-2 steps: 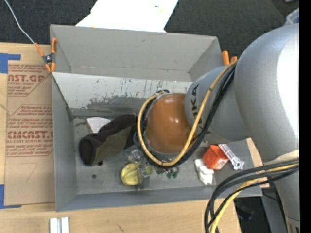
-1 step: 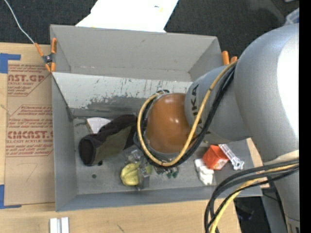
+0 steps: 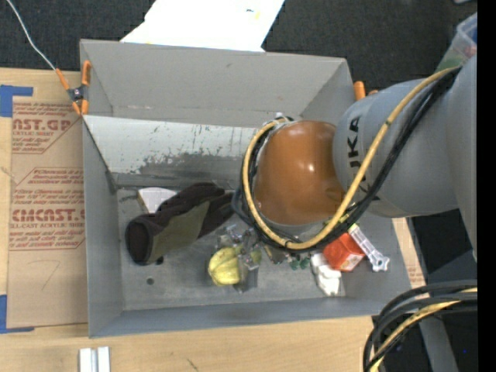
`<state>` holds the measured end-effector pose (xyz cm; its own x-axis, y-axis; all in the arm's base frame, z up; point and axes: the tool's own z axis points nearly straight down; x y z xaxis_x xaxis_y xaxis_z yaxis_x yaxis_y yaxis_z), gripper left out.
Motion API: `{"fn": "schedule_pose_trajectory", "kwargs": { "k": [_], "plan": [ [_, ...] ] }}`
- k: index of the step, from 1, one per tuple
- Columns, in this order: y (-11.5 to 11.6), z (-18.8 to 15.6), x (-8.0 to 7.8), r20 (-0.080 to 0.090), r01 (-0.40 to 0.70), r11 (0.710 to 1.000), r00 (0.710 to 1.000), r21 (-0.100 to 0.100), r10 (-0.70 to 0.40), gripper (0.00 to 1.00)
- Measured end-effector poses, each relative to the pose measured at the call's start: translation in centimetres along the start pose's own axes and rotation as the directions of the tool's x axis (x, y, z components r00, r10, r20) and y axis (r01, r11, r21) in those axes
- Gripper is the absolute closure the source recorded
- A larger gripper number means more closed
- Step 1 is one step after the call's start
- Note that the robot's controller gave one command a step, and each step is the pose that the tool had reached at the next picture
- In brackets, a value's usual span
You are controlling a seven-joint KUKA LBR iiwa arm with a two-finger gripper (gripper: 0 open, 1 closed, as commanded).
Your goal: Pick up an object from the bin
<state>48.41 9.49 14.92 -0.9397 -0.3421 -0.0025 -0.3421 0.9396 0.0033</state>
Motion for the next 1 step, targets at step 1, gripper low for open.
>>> {"fn": "schedule_pose_trajectory", "kwargs": {
  "k": [1],
  "plan": [
    [1.25,-9.93,-1.87,0.005,0.005,1.000,1.000,0.000,-0.005,1.00]
  ]
}}
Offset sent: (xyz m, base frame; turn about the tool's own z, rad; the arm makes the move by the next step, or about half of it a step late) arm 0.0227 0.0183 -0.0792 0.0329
